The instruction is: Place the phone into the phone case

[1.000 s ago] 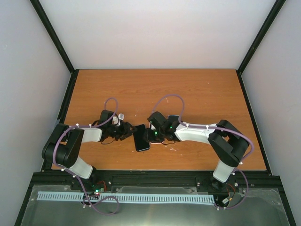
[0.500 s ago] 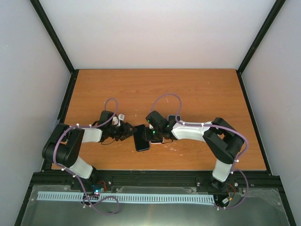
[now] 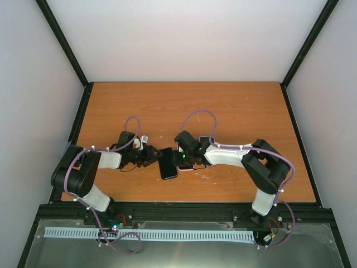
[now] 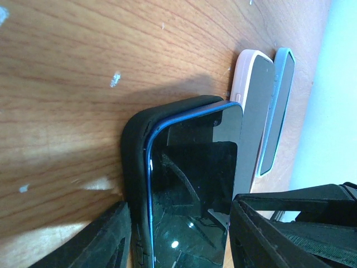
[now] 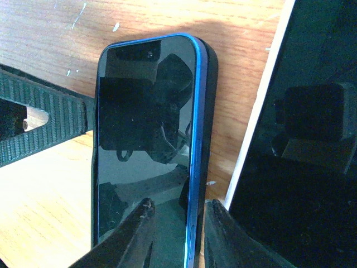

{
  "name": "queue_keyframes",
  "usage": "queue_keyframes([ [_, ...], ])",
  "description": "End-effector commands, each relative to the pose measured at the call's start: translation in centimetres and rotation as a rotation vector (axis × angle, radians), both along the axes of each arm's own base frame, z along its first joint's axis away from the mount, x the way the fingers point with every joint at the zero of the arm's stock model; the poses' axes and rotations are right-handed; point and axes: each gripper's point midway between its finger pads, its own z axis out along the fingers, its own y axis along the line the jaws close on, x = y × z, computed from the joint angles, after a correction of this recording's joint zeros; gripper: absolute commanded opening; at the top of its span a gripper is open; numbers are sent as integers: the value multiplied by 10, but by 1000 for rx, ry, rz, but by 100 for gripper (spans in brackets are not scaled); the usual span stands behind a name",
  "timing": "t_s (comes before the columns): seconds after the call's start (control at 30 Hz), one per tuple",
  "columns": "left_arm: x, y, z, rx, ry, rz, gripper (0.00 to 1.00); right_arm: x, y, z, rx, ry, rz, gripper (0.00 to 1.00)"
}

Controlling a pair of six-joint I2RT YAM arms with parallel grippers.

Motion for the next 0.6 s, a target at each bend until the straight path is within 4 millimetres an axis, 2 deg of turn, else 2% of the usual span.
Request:
queue_keyframes([
  [0.0,-7,-1,-11,14,24,-10,49,-1,11,-1,63,-10,43,20],
  [0.23,-12,-4,-13,6,35,-18,48,-3,19,-8,92,26,51,18],
  [0.57,-19,-16,-10,-14,40,-39,45,-15,35,4,252,69,76,8],
])
